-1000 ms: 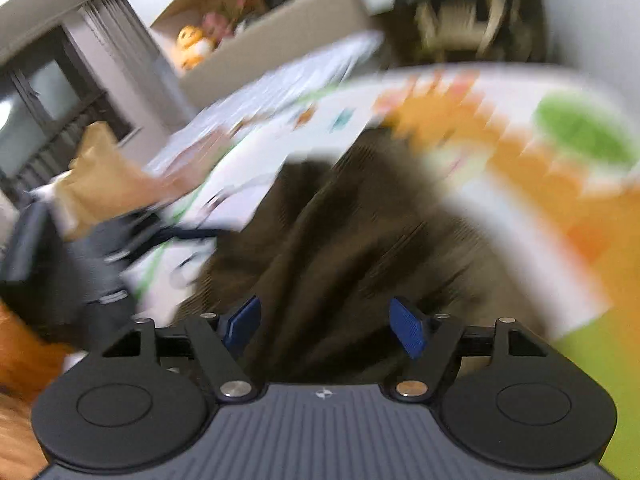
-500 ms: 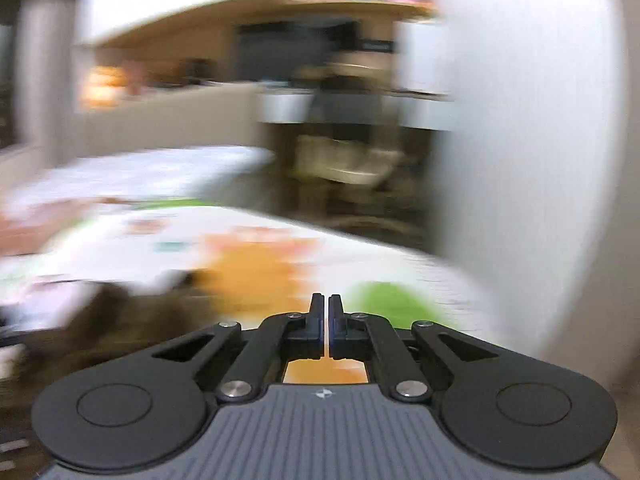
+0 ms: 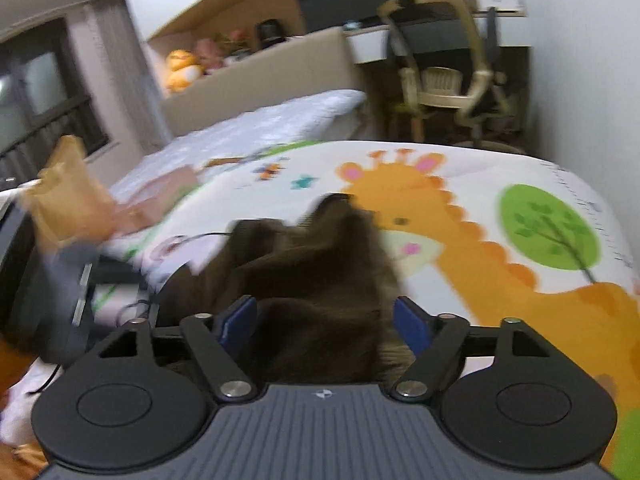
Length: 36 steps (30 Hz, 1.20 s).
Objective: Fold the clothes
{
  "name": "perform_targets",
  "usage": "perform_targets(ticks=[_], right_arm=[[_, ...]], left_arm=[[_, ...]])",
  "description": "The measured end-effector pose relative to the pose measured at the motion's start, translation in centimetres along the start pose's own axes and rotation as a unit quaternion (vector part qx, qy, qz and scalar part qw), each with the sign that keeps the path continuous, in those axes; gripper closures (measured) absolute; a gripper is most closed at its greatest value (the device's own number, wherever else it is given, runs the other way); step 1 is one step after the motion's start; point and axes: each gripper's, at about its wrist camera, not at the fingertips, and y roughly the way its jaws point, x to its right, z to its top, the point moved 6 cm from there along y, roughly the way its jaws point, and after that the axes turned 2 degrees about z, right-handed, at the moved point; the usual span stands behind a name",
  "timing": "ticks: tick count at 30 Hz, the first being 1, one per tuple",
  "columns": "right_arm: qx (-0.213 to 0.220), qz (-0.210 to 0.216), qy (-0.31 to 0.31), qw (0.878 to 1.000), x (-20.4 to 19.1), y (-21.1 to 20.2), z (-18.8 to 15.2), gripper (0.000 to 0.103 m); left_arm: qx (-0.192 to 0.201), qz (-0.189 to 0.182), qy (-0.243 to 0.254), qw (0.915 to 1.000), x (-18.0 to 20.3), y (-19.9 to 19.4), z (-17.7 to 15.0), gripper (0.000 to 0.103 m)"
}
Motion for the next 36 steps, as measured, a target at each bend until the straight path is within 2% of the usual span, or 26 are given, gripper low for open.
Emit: perform_targets(ticks=[2, 4, 6, 7, 8, 9, 10, 11, 13, 17, 20, 24, 26, 28, 30, 33, 34, 35, 36], right_arm=[[-0.016, 0.028, 0.004, 0.999, -1.5, 0.9, -0.8, 0.019], [-0.048, 0.053, 0.005, 0.997, -2.9, 2.6, -2.1, 0.019], [-0.081, 0.052, -0.02, 0.995, -4.0, 4.8, -3.6, 0.019], [-0.093, 0.033, -0.051, 0.994, -4.5, 5.8, -4.4, 0.025], [-0.099, 0.012, -0.091, 0.991, -5.0, 6.6, -5.0, 0.046], [-0.095, -0.017, -0.147, 0.984, -5.4, 6.9, -5.2, 0.06], [-0.09, -0.038, -0.187, 0.978, -5.6, 7.0, -5.0, 0.068], [-0.082, -0.044, -0.192, 0.977, -5.2, 6.6, -4.1, 0.076], [-0.051, -0.074, -0.192, 0.977, -3.9, 5.2, -1.5, 0.084], [0.036, -0.172, -0.179, 0.968, 1.1, 1.4, 4.6, 0.085], [0.053, -0.242, -0.169, 0.954, 5.8, 0.9, 6.7, 0.086], [0.059, -0.29, -0.173, 0.939, 10.0, 3.0, 7.7, 0.087], [0.041, -0.325, -0.172, 0.929, 13.2, 5.4, 7.0, 0.087], [0.004, -0.347, -0.148, 0.926, 16.7, 8.1, 5.8, 0.086], [-0.024, -0.344, -0.126, 0.93, 18.8, 10.0, 4.5, 0.086], [-0.032, -0.344, -0.123, 0.93, 19.4, 10.5, 4.1, 0.085], [-0.034, -0.344, -0.122, 0.93, 19.5, 10.3, 4.1, 0.08], [-0.039, -0.345, -0.117, 0.93, 19.7, 9.9, 4.1, 0.067], [-0.043, -0.348, -0.112, 0.93, 20.0, 9.3, 4.2, 0.06]], left_arm=[[0.022, 0.081, -0.047, 0.9954, -5.2, -1.3, 0.7, 0.088], [0.031, 0.151, -0.093, 0.9836, -10.0, -2.2, 0.4, 0.089], [0.024, 0.187, -0.129, 0.9736, -13.2, -2.1, -0.9, 0.089], [0.019, 0.203, -0.145, 0.9681, -14.7, -2.1, -1.6, 0.089], [0.013, 0.214, -0.158, 0.9637, -15.9, -1.8, -2.4, 0.089], [0.005, 0.222, -0.169, 0.9602, -16.9, -1.6, -3.3, 0.089], [-0.003, 0.227, -0.18, 0.9571, -17.6, -1.4, -4.2, 0.089], [-0.012, 0.231, -0.19, 0.954, -18.3, -1.2, -5.1, 0.089], [-0.027, 0.241, -0.21, 0.9473, -19.7, -1.0, -6.8, 0.09], [-0.037, 0.254, -0.232, 0.9384, -21.3, -0.7, -8.6, 0.09], [-0.036, 0.267, -0.239, 0.9329, -22.3, -0.8, -9.1, 0.09], [-0.005, 0.306, -0.26, 0.916, -24.7, -1.8, -8.5, 0.09], [0.001, 0.328, -0.26, 0.9082, -26.0, -1.8, -8.8, 0.09], [-0.021, 0.329, -0.273, 0.904, -26.7, -0.6, -10.0, 0.089], [-0.045, 0.324, -0.267, 0.9063, -26.5, 0.9, -11.2, 0.089], [-0.08, 0.319, -0.259, 0.9081, -25.8, 2.6, -12.4, 0.088], [-0.09, 0.317, -0.26, 0.9078, -25.7, 3.0, -12.7, 0.085], [-0.095, 0.315, -0.263, 0.9069, -25.7, 2.9, -13.0, 0.084], [-0.097, 0.315, -0.268, 0.9053, -25.7, 2.6, -13.2, 0.075]])
